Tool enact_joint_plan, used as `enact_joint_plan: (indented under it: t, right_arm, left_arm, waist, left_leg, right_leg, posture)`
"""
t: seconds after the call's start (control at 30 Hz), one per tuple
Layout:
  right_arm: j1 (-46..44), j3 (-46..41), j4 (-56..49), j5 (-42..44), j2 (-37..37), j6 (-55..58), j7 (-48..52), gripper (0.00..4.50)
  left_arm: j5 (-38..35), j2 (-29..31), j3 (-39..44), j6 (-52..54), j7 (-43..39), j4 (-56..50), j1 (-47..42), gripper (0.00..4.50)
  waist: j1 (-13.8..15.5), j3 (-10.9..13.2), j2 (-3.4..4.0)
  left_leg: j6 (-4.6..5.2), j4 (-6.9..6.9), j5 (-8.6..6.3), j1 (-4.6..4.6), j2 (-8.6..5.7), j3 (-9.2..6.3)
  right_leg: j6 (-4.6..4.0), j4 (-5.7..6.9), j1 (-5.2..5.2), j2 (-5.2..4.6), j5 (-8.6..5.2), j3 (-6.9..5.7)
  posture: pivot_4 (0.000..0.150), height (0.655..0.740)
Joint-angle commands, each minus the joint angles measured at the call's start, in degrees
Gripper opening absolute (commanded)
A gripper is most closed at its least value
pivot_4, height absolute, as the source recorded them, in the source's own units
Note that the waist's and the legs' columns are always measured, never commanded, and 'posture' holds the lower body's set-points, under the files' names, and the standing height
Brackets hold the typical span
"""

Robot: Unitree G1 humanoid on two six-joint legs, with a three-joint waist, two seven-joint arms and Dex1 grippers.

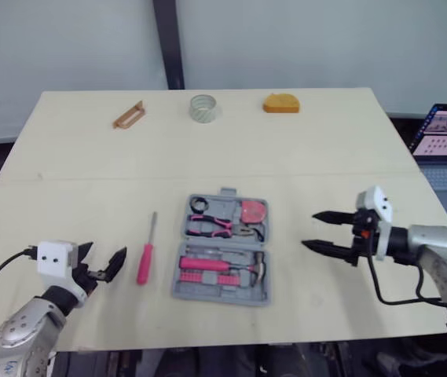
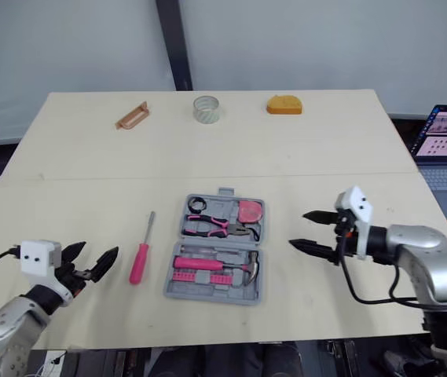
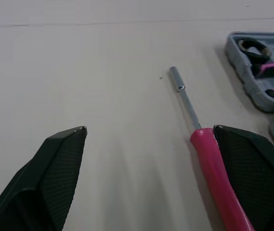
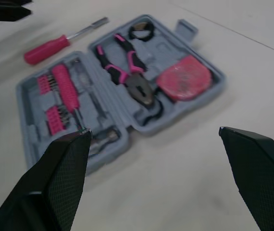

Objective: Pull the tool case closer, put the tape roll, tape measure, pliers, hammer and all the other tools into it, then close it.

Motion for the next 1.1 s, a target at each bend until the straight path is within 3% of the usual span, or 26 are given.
enact_joint_plan:
  t: [0.03, 0.37, 1.1]
  right_arm:
    - [-6.1, 4.1, -1.9, 0.3, 1.0, 0.0, 3.0, 4.46]
    - [-16.6, 11.1, 0.0, -0.8, 3.4, -1.7, 8.5, 4.46]
    - [-16.1, 10.5, -0.1, -1.4, 3.7, -1.2, 7.8, 4.46]
  left_arm:
    - [3.3, -3.3, -4.5, 3.8, 7.4, -4.8, -1.4, 4.50]
    - [9.2, -7.7, -13.3, 5.9, 12.7, -4.1, -2.4, 4.50]
    - [14.2, -7.6, -17.7, 15.9, 14.0, 0.8, -11.0, 4.50]
  waist:
    - [0.2, 0.0, 0.00]
    - [0.8, 0.0, 0.00]
    - [0.9, 0.0, 0.00]
  left_leg:
    - [0.00, 0.06, 0.00, -0.04, 0.00, 0.00]
    - [0.00, 0.42, -0.11, -0.32, 0.09, -0.04]
    - [-0.01, 0.45, -0.11, -0.34, 0.12, -0.04]
  right_leg:
    - [0.00, -0.01, 0.00, 0.00, 0.04, 0.01]
    - [-0.03, -0.05, -0.12, 0.15, 0.07, -0.02]
    - [-0.05, -0.03, -0.13, 0.17, 0.09, -0.02]
  posture:
    - [0.150, 0.7400]
    - [0.150, 0.7400]
    - [0.150, 0.7400]
